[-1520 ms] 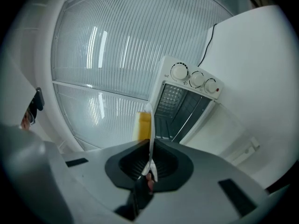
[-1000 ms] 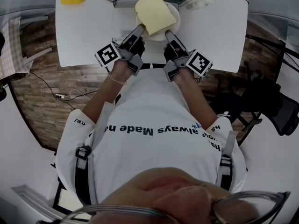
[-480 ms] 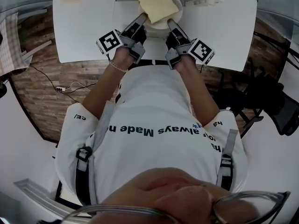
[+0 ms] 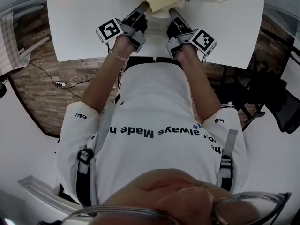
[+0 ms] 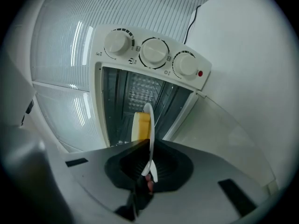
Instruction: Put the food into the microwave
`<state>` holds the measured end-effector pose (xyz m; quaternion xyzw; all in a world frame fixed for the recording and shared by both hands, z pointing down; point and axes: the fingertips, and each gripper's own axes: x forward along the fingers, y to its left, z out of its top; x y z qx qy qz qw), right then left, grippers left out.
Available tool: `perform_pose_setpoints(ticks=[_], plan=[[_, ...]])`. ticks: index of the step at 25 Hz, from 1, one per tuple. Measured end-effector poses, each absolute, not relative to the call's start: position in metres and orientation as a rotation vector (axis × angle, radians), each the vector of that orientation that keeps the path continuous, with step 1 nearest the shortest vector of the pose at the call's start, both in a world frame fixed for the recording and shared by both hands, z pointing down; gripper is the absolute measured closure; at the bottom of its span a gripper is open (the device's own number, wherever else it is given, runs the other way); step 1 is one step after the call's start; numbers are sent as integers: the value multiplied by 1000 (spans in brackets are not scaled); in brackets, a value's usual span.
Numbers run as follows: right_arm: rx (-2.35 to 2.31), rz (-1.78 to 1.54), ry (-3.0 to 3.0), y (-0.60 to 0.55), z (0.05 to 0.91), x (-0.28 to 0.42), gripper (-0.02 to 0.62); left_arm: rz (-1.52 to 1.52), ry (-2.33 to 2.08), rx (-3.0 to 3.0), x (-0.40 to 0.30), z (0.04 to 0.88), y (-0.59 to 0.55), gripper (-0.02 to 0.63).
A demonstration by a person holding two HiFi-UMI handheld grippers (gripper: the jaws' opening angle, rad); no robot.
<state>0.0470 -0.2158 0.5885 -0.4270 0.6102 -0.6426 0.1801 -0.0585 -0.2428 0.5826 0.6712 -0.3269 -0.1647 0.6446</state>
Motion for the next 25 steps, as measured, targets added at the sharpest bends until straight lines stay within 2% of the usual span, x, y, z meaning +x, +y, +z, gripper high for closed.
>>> perform_pose_setpoints(ticks=[9,25], plan=[[-1200,-1835,1663,-266,619,34,574,-376,-742,1474,-68,617,-292,588],[-1197,-1830,1615,-268,621,32,575,-402,-745,1513,-68,614,-294,588]])
